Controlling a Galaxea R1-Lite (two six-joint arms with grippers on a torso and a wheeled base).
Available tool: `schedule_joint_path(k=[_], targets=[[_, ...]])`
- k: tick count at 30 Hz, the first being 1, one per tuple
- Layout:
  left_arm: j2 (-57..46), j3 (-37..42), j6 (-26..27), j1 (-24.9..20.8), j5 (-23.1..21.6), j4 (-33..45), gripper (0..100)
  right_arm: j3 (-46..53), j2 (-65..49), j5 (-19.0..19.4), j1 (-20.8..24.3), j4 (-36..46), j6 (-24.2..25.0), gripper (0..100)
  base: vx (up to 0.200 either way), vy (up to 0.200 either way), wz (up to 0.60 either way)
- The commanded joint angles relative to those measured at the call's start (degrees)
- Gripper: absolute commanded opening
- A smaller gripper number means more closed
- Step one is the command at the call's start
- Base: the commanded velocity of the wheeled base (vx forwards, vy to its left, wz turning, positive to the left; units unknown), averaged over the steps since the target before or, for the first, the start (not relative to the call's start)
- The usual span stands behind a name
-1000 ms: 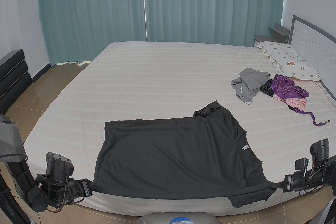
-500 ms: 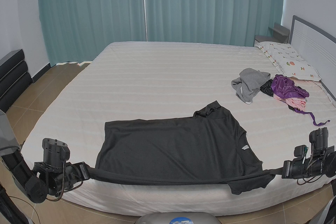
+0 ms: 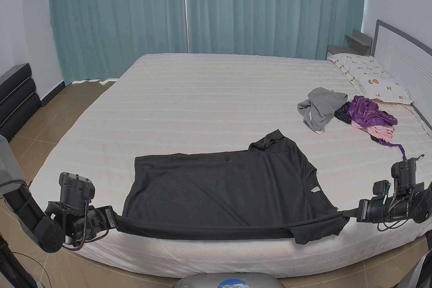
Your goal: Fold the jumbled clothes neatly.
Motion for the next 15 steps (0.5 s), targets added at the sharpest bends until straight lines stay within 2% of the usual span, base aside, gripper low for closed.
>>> schedule_joint_path(k=[1, 15], targets=[[3.8, -2.5, -0.3, 0.3, -0.3, 0.1, 0, -2.9, 2.9, 0.0, 0.2, 0.0, 1.7, 0, 0.000, 0.000, 0.00], [9.9, -7.6, 0.1, 1.6, -0.3, 0.1, 0, -7.5, 6.9, -0.1, 0.2, 0.2, 2.1, 0, 0.000, 0.000, 0.00]])
